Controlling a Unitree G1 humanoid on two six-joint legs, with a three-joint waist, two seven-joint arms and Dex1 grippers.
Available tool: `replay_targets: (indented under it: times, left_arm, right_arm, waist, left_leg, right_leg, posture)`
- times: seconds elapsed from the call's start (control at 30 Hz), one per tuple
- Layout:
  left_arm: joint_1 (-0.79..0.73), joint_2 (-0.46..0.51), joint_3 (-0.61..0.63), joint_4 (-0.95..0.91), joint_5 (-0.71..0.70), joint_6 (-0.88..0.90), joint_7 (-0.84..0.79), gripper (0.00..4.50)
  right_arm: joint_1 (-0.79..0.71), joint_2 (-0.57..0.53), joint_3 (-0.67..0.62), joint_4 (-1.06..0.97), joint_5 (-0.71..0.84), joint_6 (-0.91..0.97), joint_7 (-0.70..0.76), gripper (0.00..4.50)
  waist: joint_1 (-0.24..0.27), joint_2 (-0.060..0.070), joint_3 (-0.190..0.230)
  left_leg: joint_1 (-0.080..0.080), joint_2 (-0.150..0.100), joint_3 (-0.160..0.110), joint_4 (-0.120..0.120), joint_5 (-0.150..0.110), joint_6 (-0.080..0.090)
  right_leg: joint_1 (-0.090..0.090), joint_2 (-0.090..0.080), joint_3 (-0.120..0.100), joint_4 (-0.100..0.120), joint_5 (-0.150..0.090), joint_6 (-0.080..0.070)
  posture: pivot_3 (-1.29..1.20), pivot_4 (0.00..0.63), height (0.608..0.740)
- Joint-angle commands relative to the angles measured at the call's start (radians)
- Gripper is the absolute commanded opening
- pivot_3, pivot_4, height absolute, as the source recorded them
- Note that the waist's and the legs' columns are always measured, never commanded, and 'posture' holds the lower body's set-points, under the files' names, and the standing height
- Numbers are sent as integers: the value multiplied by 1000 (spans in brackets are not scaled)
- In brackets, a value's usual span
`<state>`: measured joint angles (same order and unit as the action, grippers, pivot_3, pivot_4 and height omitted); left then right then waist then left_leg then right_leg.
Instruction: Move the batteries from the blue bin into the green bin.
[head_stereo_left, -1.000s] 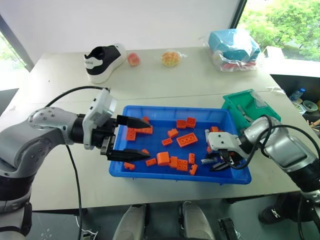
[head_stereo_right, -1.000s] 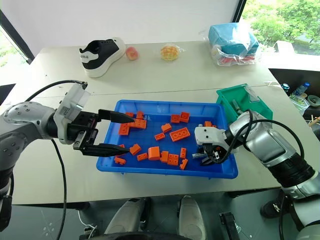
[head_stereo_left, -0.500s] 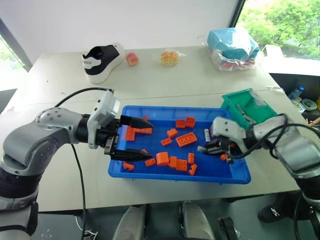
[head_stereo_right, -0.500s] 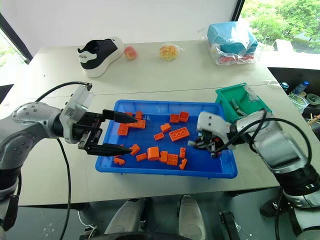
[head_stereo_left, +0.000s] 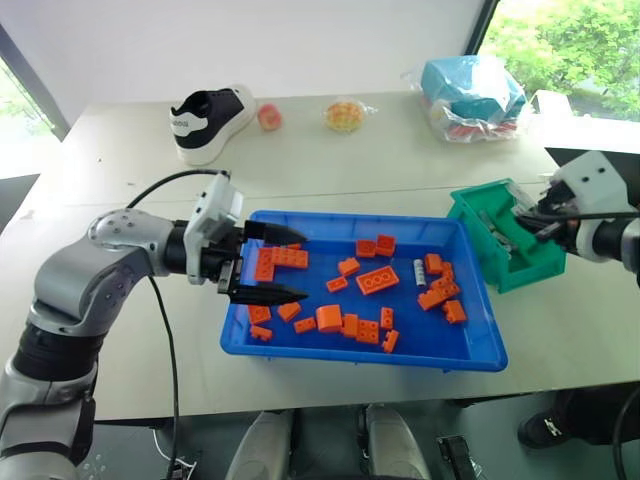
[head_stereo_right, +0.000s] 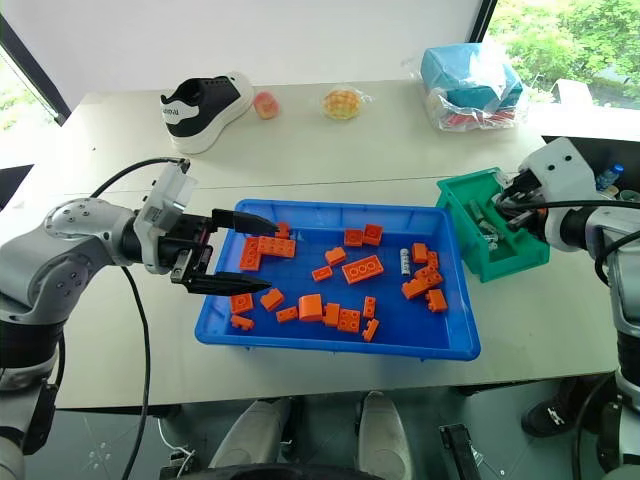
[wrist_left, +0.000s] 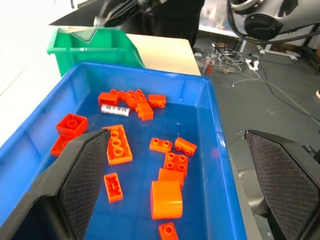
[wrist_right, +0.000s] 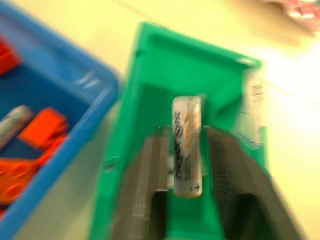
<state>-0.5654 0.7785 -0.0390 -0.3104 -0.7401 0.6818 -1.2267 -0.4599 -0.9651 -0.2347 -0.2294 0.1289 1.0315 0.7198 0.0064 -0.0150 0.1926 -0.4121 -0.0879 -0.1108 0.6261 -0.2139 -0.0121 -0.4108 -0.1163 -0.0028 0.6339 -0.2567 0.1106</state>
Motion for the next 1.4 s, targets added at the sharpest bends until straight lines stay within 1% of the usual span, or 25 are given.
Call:
replay_targets:
  times: [0.03,0.13,0.2,0.27,0.33,0.43,0.5,0.57,0.67,0.9,1.2,1.4]
  left_arm:
    - [-19,3,11,-11,3,-12,-3,4500]
    - [-14,8,19,-19,1,-8,0,4500]
    - [-4,12,25,-28,0,-6,7,4500]
    - [10,15,31,-42,-2,-5,18,4500]
    - [26,17,42,-57,-7,-1,32,4500]
    - [46,24,56,-74,-14,6,43,4500]
    - [55,27,62,-83,-18,9,48,4500]
    - [58,28,63,-89,-22,11,55,4500]
    - [61,31,62,-92,-25,11,60,4500]
    - [56,29,52,-92,-28,11,64,4500]
    - [43,23,46,-90,-31,11,67,4500]
    - [41,21,48,-95,-32,11,74,4500]
  right_arm:
    - [-36,3,19,2,0,-51,-27,3512]
    - [-44,8,37,-18,32,-54,-13,3512]
    - [-61,40,49,-77,85,-6,-3,3512]
    - [-95,117,49,-152,152,110,-27,3512]
    - [-128,249,19,-234,200,297,-92,3512]
    - [-148,403,-39,-326,208,523,-175,3512]
    - [-115,478,-71,-369,213,579,-233,3512]
    - [-68,518,-87,-395,223,583,-286,3512]
    - [28,565,-93,-448,234,583,-361,3512]
    - [127,631,-112,-500,297,583,-478,3512]
    - [114,658,-117,-431,340,583,-562,3512]
    - [83,689,-59,-351,325,583,-586,3512]
  waist:
    - [0,0,0]
    - [1,0,0]
    - [0,0,0]
    - [-5,0,0]
    - [-14,0,0]
    - [-15,0,0]
    - [-10,0,0]
    - [1,0,0]
    - [7,0,0]
    - [-1,1,0]
    - [0,1,0]
    - [-1,1,0]
  left_leg:
    - [0,0,0,0,0,0]
    - [0,-1,0,0,0,0]
    - [0,-1,0,1,0,0]
    - [0,0,0,1,0,0]
    - [0,1,-1,0,0,0]
    - [0,1,-4,0,0,0]
    - [0,0,-4,0,0,0]
    - [-1,-1,-4,0,0,0]
    - [-1,-2,-3,1,0,0]
    - [-1,0,-3,0,0,0]
    - [-1,-1,-3,0,0,0]
    - [0,-1,-3,0,0,0]
  right_leg:
    - [0,0,0,0,0,1]
    - [0,0,0,0,1,2]
    - [0,1,0,0,1,3]
    - [0,1,0,0,1,3]
    - [0,2,0,0,1,3]
    - [0,3,0,0,2,3]
    - [0,3,0,0,2,3]
    - [0,3,0,0,2,3]
    - [0,2,0,0,2,3]
    - [-1,3,0,0,2,2]
    - [-1,3,0,0,1,1]
    - [0,3,0,0,1,1]
  posture:
    - [0,150,730]
    - [0,150,730]
    - [0,150,730]
    - [0,150,730]
    - [0,150,730]
    - [0,150,730]
    - [0,150,730]
    - [0,150,730]
    - [0,150,730]
    - [0,150,730]
    - [0,150,730]
    - [0,150,730]
